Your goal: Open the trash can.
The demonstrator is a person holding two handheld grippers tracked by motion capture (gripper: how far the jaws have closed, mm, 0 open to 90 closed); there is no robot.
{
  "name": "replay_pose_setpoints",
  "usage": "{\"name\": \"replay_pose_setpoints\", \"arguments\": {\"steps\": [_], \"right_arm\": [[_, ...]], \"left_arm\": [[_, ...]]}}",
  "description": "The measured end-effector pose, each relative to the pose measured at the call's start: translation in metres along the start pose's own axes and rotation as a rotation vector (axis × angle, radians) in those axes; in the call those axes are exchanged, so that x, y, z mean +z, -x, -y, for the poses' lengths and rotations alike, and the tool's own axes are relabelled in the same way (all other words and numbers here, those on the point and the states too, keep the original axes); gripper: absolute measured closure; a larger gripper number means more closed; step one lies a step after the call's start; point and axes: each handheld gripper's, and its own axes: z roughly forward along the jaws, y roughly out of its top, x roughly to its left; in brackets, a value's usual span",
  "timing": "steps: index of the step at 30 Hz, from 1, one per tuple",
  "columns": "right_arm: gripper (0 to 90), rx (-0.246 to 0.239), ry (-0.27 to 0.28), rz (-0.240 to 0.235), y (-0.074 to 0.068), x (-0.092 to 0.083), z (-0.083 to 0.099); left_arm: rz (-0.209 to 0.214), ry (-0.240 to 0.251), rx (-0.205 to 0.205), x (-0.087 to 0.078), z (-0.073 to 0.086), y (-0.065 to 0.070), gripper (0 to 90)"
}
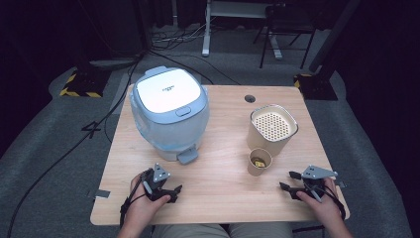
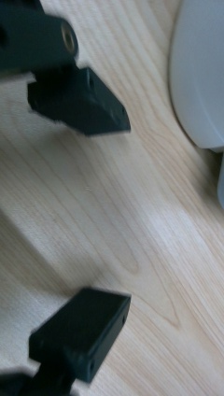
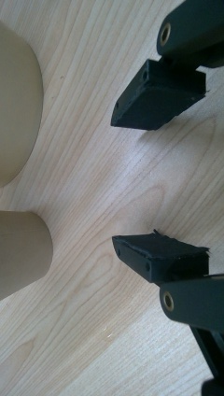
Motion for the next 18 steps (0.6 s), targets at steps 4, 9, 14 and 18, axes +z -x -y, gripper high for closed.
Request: {"name": "replay_pose_setpoints", "arguments": {"steps": [4, 9, 14, 18], "right_arm": [[36.6, 0.0, 0.0, 0.0, 0.0, 0.0, 0.0], [36.5, -0.001, 0.0, -0.002, 0.0, 0.0, 0.0], [36.3, -0.003, 0.001, -0.008, 0.001, 0.0, 0.0], [36.2, -0.004, 0.001, -0.011, 0.001, 0.0, 0.0]], "left_arm": [[0.014, 0.003, 0.009, -0.001, 0.001, -0.001, 19.9], [0.003, -0.019, 0.008, -0.006, 0.0, -0.003, 29.3], [0.016, -0.038, 0.012, -0.01, -0.002, -0.004, 37.2], [0.086, -0.042, 0.019, -0.02, -0.007, -0.006, 41.3]]}}
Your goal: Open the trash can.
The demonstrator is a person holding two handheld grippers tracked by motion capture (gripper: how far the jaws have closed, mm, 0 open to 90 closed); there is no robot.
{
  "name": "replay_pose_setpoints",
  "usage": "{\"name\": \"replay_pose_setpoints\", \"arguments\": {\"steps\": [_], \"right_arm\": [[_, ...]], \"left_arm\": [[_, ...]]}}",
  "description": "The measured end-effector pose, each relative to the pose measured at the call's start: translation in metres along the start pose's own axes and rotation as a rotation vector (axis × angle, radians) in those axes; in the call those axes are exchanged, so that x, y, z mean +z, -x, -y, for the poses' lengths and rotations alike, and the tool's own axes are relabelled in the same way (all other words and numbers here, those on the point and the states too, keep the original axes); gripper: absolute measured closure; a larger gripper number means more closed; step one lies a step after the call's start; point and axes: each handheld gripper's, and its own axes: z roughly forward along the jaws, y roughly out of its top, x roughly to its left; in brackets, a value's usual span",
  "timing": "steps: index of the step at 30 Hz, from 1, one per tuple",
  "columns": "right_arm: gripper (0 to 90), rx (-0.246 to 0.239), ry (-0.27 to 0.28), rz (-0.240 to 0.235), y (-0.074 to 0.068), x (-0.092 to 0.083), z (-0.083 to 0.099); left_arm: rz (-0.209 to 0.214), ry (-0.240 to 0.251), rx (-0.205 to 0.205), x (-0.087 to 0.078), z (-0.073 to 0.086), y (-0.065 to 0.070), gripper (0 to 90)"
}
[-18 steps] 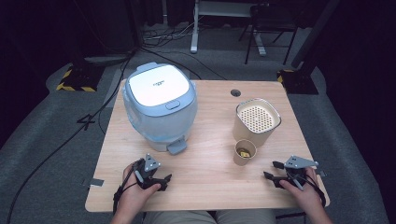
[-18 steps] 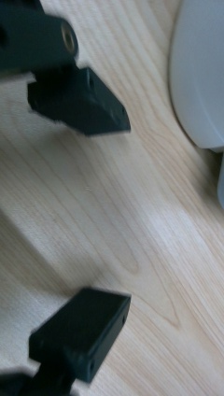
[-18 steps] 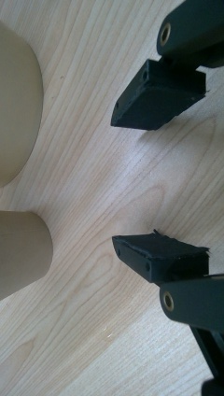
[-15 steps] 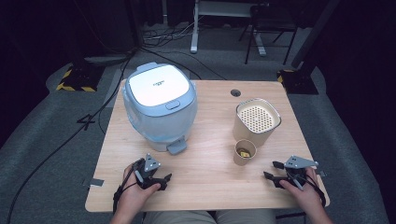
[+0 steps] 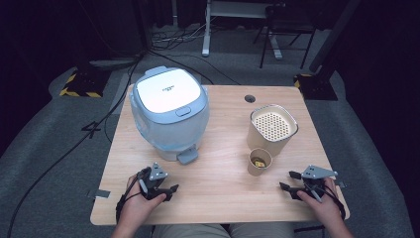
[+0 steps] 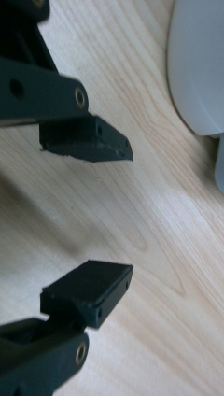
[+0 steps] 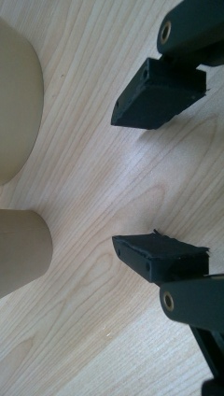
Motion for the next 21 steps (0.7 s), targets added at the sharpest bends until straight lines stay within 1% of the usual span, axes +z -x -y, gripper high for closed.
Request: {"name": "replay_pose_setpoints", "arguments": {"steps": [1, 2, 3, 4, 6, 7, 9, 10, 11, 14, 15, 16, 17, 18, 19, 20, 21], "right_arm": [[36.2, 0.0, 0.0, 0.0, 0.0, 0.0, 0.0], [36.2, 0.0, 0.0, 0.0, 0.0, 0.0, 0.0], [36.2, 0.0, 0.0, -0.001, 0.0, 0.0, 0.0], [36.1, 0.0, 0.0, -0.002, 0.0, 0.0, 0.0], [36.1, -0.001, 0.0, -0.005, 0.001, 0.0, 0.0], [36.1, -0.001, 0.0, -0.005, 0.001, 0.0, 0.0], [36.0, -0.002, -0.001, -0.005, 0.001, 0.0, 0.0], [36.0, -0.003, -0.001, -0.005, 0.001, 0.0, 0.0], [36.0, -0.003, -0.001, -0.005, 0.001, 0.0, 0.0], [36.0, -0.003, -0.001, -0.005, 0.001, 0.0, 0.0], [36.0, -0.003, -0.001, -0.005, 0.001, 0.0, 0.0], [36.0, -0.003, -0.001, -0.005, 0.001, 0.0, 0.0], [36.0, -0.003, -0.001, -0.005, 0.001, 0.0, 0.0], [36.0, -0.003, -0.001, -0.005, 0.001, 0.0, 0.0], [36.0, -0.003, -0.001, -0.005, 0.001, 0.0, 0.0], [36.0, -0.003, -0.001, -0.005, 0.001, 0.0, 0.0], [36.0, -0.004, -0.001, -0.006, 0.001, 0.0, 0.0]], "left_arm": [[0.0, 0.0, 0.0, 0.0, 0.0, 0.0, 42.2], [0.019, 0.009, -0.014, -0.007, -0.001, 0.0, 42.5], [0.029, 0.019, -0.015, -0.01, -0.002, -0.001, 43.3], [0.05, 0.022, -0.019, -0.012, -0.003, -0.001, 44.7], [0.069, 0.037, -0.011, -0.018, -0.004, 0.0, 46.2], [0.069, 0.037, -0.011, -0.018, -0.004, 0.0, 46.6], [0.094, 0.066, -0.004, -0.026, -0.007, 0.0, 47.7], [0.094, 0.066, -0.004, -0.026, -0.007, 0.0, 48.7], [0.11, 0.077, -0.001, -0.03, -0.01, 0.0, 48.7], [0.12, 0.138, 0.01, -0.042, -0.02, 0.0, 51.3], [0.12, 0.138, 0.01, -0.042, -0.02, 0.0, 52.2], [0.129, 0.171, 0.017, -0.048, -0.025, 0.0, 53.2], [0.129, 0.171, 0.017, -0.048, -0.025, 0.0, 54.8], [0.151, 0.201, 0.035, -0.053, -0.03, -0.001, 56.3], [0.161, 0.218, 0.049, -0.056, -0.033, -0.002, 57.0], [0.181, 0.237, 0.063, -0.059, -0.037, -0.003, 58.4], [0.189, 0.245, 0.07, -0.06, -0.039, -0.004, 59.5]]}}
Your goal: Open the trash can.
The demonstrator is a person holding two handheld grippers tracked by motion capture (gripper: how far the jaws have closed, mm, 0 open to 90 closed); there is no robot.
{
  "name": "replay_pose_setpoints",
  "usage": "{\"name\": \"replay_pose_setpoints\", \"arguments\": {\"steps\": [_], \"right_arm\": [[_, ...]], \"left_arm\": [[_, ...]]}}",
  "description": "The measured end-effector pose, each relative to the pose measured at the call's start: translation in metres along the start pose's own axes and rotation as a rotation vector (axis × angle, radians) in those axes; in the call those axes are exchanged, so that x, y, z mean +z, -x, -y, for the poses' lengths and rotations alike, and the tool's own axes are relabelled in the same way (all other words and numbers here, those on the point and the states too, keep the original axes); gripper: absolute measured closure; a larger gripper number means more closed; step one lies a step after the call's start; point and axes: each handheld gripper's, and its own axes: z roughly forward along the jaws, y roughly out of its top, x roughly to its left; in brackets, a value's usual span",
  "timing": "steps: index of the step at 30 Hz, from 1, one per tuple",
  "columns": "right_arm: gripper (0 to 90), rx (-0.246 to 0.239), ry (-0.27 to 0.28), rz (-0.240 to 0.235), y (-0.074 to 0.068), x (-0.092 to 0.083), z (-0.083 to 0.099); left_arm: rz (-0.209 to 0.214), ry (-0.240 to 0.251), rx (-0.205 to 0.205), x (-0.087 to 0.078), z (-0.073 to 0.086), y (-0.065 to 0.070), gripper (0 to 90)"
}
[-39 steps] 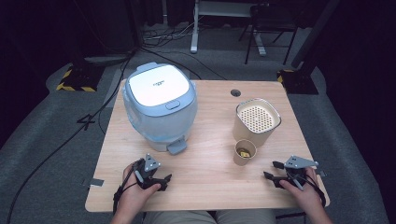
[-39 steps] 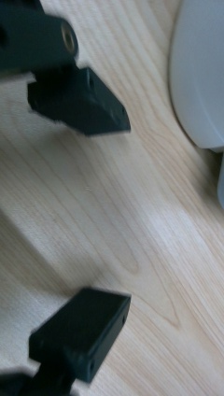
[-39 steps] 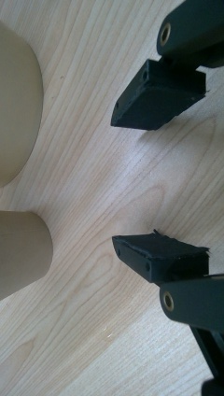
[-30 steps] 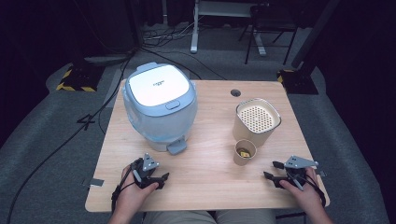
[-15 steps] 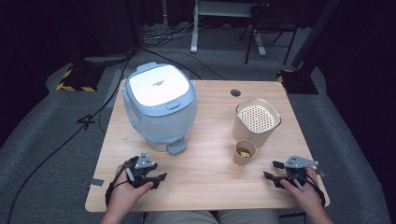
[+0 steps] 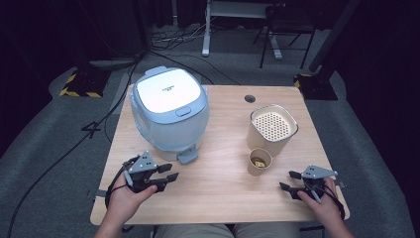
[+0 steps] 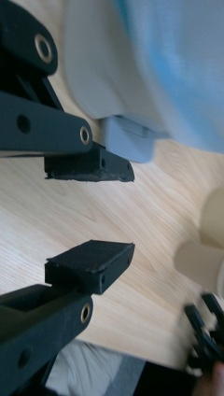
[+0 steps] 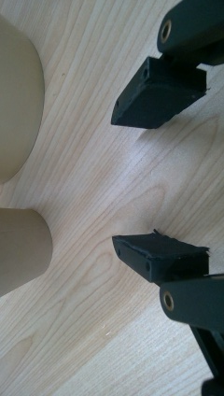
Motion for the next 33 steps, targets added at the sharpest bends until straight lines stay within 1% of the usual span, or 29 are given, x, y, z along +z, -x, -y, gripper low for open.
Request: {"name": "replay_pose_setpoints", "arguments": {"steps": [1, 2, 3, 4, 5, 6, 7, 8, 9, 13, 14, 15, 16, 17, 18, 19, 20, 21, 24, 25, 26, 27, 29, 30, 33], "right_arm": [[36.0, 0.0, 0.0, 0.0, 0.0, 0.0, 0.0], [36.0, 0.0, 0.0, 0.0, 0.0, 0.0, 0.0], [36.0, 0.0, 0.0, 0.0, 0.0, 0.0, 0.0], [36.0, 0.0, 0.0, 0.0, 0.0, 0.0, 0.0], [36.0, 0.0, 0.0, 0.0, 0.0, 0.0, 0.0], [36.0, 0.0, 0.0, 0.0, 0.0, 0.0, 0.0], [36.0, -0.001, 0.0, 0.0, 0.0, 0.0, 0.0], [36.0, -0.001, 0.0, -0.001, 0.0, 0.0, 0.0], [36.1, -0.001, 0.0, -0.001, 0.0, 0.0, 0.0], [36.0, -0.004, 0.001, -0.009, 0.001, 0.0, 0.0], [36.1, -0.004, 0.001, -0.011, 0.001, 0.0, 0.0], [36.1, -0.004, 0.001, -0.011, 0.001, 0.0, 0.0], [36.1, -0.006, 0.001, -0.011, 0.001, 0.0, 0.0], [36.1, -0.005, 0.002, -0.012, 0.001, 0.0, 0.0], [36.1, -0.005, 0.002, -0.012, 0.001, 0.0, 0.0], [36.1, -0.005, 0.002, -0.012, 0.001, 0.0, 0.0], [36.1, -0.005, 0.002, -0.012, 0.001, 0.0, 0.0], [36.1, -0.005, 0.002, -0.012, 0.001, 0.0, 0.0], [36.2, -0.006, 0.002, -0.011, 0.001, 0.0, 0.0], [36.1, -0.005, 0.002, -0.012, 0.001, 0.0, 0.0], [36.1, -0.005, 0.002, -0.012, 0.001, 0.0, 0.0], [36.1, -0.005, 0.002, -0.012, 0.001, 0.0, 0.0], [36.2, -0.006, 0.002, -0.011, 0.001, 0.0, 0.0], [36.2, -0.006, 0.002, -0.011, 0.001, 0.0, 0.0], [36.2, -0.005, 0.002, -0.011, 0.001, 0.0, 0.0]], "left_arm": [[0.0, 0.0, 0.0, 0.0, 0.0, 0.0, 60.3], [0.008, 0.006, 0.017, -0.002, -0.004, -0.001, 60.3], [0.02, 0.019, 0.03, -0.004, -0.011, -0.002, 62.7], [0.028, 0.031, 0.036, -0.006, -0.016, -0.003, 63.7], [0.034, 0.041, 0.036, -0.007, -0.018, -0.003, 64.6], [0.034, 0.041, 0.036, -0.007, -0.018, -0.003, 65.6], [0.053, 0.061, 0.038, -0.009, -0.025, -0.004, 66.3], [0.053, 0.061, 0.038, -0.009, -0.025, -0.004, 66.5], [0.054, 0.077, 0.047, -0.012, -0.032, -0.004, 66.6], [0.066, 0.102, 0.044, -0.016, -0.044, -0.003, 67.3], [0.07, 0.106, 0.054, -0.017, -0.048, -0.004, 67.7], [0.07, 0.106, 0.054, -0.017, -0.048, -0.004, 67.8], [0.079, 0.116, 0.047, -0.017, -0.051, -0.003, 67.8], [0.079, 0.138, 0.052, -0.019, -0.058, -0.005, 68.0], [0.079, 0.138, 0.052, -0.019, -0.058, -0.005, 68.4], [0.078, 0.171, 0.052, -0.021, -0.067, -0.007, 68.9], [0.078, 0.171, 0.052, -0.021, -0.067, -0.007, 69.2], [0.074, 0.183, 0.05, -0.021, -0.07, -0.008, 69.2], [0.043, 0.213, 0.037, -0.022, -0.079, -0.011, 68.8], [0.034, 0.233, 0.042, -0.022, -0.086, -0.014, 69.0], [0.034, 0.233, 0.042, -0.022, -0.086, -0.014, 69.4], [0.037, 0.25, 0.037, -0.023, -0.092, -0.016, 69.9], [0.039, 0.27, 0.035, -0.025, -0.098, -0.019, 70.7], [0.039, 0.27, 0.035, -0.025, -0.098, -0.019, 71.2], [0.055, 0.294, 0.037, -0.026, -0.106, -0.023, 71.9]]}}
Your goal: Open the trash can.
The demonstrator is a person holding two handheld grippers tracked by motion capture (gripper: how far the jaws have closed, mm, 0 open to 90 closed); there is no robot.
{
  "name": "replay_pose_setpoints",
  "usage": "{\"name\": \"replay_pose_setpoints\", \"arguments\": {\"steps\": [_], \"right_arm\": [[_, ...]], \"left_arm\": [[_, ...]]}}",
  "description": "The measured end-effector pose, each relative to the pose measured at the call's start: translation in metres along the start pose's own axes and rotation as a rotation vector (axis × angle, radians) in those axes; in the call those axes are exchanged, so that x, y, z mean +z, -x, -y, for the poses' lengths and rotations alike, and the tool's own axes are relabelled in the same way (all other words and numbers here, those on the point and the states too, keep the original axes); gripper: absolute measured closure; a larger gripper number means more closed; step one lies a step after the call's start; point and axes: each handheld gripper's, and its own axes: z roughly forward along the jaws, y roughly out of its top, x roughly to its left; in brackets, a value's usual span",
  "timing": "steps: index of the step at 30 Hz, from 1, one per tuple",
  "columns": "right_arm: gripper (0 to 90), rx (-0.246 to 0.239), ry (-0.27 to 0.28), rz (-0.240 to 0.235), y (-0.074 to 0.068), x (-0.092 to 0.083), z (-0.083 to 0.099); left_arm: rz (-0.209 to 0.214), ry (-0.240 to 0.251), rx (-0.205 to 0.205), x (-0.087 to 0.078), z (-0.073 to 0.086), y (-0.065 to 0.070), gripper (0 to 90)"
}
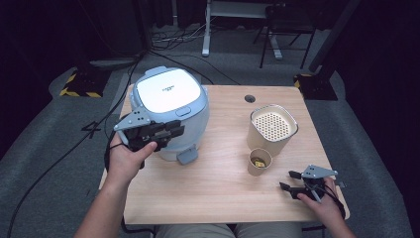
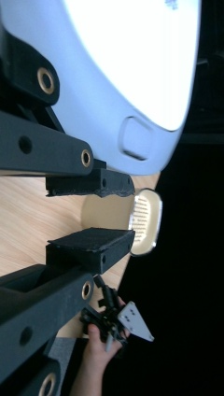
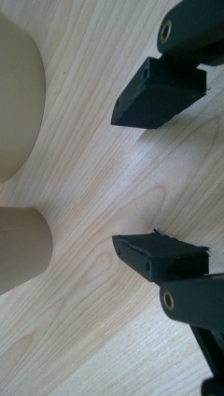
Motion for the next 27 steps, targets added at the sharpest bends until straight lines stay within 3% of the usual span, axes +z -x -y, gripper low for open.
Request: {"name": "replay_pose_setpoints", "arguments": {"steps": [4, 6, 10, 20, 27], "right_arm": [[36.2, 0.0, 0.0, -0.001, 0.0, 0.0, 0.0], [36.2, -0.001, 0.0, -0.001, 0.0, 0.0, 0.0], [36.2, -0.002, -0.001, -0.003, 0.0, 0.0, 0.0], [36.2, -0.003, -0.001, -0.004, 0.001, 0.0, 0.0], [36.2, -0.003, -0.001, -0.004, 0.001, 0.0, 0.0]], "left_arm": [[-0.014, 0.02, 0.006, 0.001, -0.011, -0.005, 76.7], [-0.056, 0.01, 0.011, 0.003, -0.017, -0.011, 80.0], [-0.081, -0.013, 0.007, 0.008, -0.024, -0.02, 85.9], [-0.075, -0.067, 0.009, 0.026, -0.029, -0.024, 89.8], [-0.1, -0.087, 0.01, 0.028, -0.03, -0.025, 89.9]]}}
